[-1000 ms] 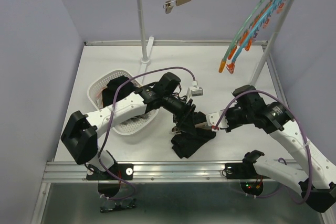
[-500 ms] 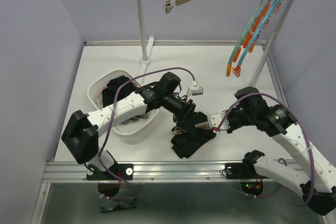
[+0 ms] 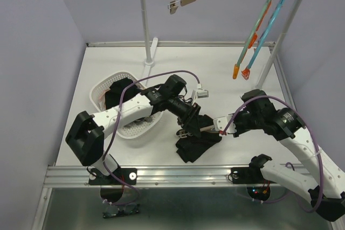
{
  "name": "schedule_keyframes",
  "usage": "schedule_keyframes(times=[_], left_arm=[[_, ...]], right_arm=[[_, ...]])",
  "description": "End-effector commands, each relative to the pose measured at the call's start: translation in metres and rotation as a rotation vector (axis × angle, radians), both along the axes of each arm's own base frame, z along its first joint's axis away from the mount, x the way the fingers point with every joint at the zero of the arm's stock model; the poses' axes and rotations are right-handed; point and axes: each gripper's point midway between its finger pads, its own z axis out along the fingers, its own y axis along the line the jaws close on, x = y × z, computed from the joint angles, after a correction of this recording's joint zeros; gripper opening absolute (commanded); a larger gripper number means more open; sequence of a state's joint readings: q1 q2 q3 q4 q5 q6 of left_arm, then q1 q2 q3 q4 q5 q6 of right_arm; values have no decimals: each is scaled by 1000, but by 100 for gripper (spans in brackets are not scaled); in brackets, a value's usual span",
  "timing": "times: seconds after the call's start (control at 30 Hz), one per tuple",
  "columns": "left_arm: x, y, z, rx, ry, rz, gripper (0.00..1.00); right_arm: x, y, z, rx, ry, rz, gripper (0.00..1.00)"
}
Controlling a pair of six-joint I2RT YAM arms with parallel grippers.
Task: Remove the underwear clipped to the hanger
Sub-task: Adjust the hanger at the center of the board.
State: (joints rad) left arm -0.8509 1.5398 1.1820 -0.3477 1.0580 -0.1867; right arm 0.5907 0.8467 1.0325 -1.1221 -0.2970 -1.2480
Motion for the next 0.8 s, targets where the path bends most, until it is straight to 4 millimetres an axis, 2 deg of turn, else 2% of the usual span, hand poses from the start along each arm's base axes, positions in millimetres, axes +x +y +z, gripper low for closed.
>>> schedule_keyframes(times=[0.0, 0.07, 0.1, 0.17, 0.2, 0.27, 0.3, 0.37, 0.4, 0.6, 0.77], left_arm=[[-4, -7, 28, -85, -26, -42, 0], [-4, -6, 29, -88, -21, -38, 0], [-3, -7, 29, -86, -21, -33, 0], [-3, -7, 30, -87, -20, -24, 0], [-1, -6, 29, -83, -23, -12, 0], [0, -5, 30, -86, -22, 7, 0], [2, -4, 31, -89, -27, 15, 0], [6, -1, 34, -97, -29, 46, 0], [10, 0, 35, -102, -34, 59, 0], [19, 14, 34, -91, -35, 123, 0], [32, 28, 27, -63, -39, 195, 0]], right_arm=[[5, 11, 12, 67, -24, -5, 17], [6, 14, 18, 88, -22, -18, 27], [6, 16, 20, 101, -18, -20, 39], [8, 19, 29, 134, -14, -46, 52], [8, 21, 33, 151, -10, -50, 66], [8, 24, 46, 189, -8, -71, 77], [9, 25, 50, 203, -7, -80, 88], [8, 27, 58, 231, 3, -97, 93], [7, 27, 66, 253, -2, -109, 100], [4, 22, 88, 311, -18, -159, 100], [-9, 12, 113, 365, -39, -170, 100]])
